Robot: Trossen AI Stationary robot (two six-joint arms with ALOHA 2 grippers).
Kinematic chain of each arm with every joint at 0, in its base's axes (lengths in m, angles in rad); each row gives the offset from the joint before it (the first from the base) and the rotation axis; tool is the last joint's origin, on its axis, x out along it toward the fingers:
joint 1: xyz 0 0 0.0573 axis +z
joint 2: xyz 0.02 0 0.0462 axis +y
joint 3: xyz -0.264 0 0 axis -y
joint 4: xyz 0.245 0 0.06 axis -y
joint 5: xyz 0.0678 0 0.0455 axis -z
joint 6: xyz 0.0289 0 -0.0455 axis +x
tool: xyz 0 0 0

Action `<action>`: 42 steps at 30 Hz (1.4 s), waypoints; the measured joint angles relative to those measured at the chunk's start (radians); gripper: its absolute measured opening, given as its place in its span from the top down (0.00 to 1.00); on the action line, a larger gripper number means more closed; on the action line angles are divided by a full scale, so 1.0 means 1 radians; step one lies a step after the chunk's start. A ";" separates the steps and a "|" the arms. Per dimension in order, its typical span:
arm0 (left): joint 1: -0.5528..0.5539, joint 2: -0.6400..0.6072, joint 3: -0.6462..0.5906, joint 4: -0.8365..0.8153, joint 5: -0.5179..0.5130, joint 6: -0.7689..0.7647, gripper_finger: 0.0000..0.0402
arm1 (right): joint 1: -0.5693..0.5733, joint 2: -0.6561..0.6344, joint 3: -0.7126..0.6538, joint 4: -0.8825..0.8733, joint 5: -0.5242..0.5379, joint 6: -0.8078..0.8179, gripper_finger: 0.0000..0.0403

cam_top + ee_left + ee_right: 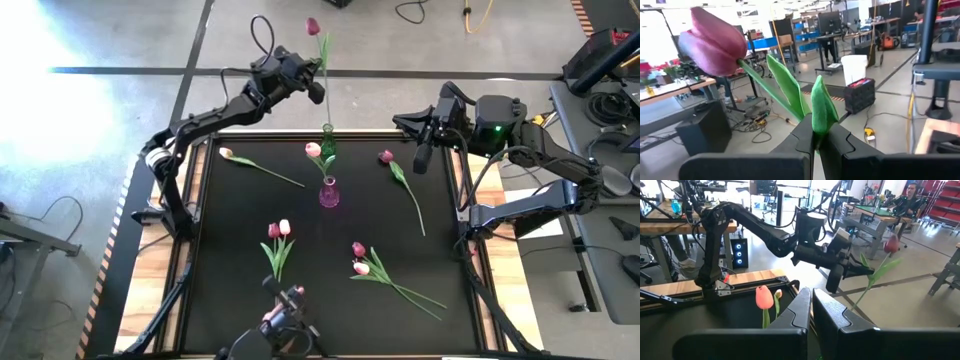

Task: Sort flowers into vase by color
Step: Put the top left red tulip into the green vase

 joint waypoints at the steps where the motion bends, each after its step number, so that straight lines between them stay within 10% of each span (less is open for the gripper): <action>1: 0.000 0.005 0.000 0.010 -0.008 0.006 1.00 | 0.000 0.000 0.000 0.000 0.000 0.000 0.97; 42: 0.002 0.067 -0.034 0.025 -0.042 0.057 1.00 | 0.000 -0.001 0.000 0.008 0.000 0.007 0.97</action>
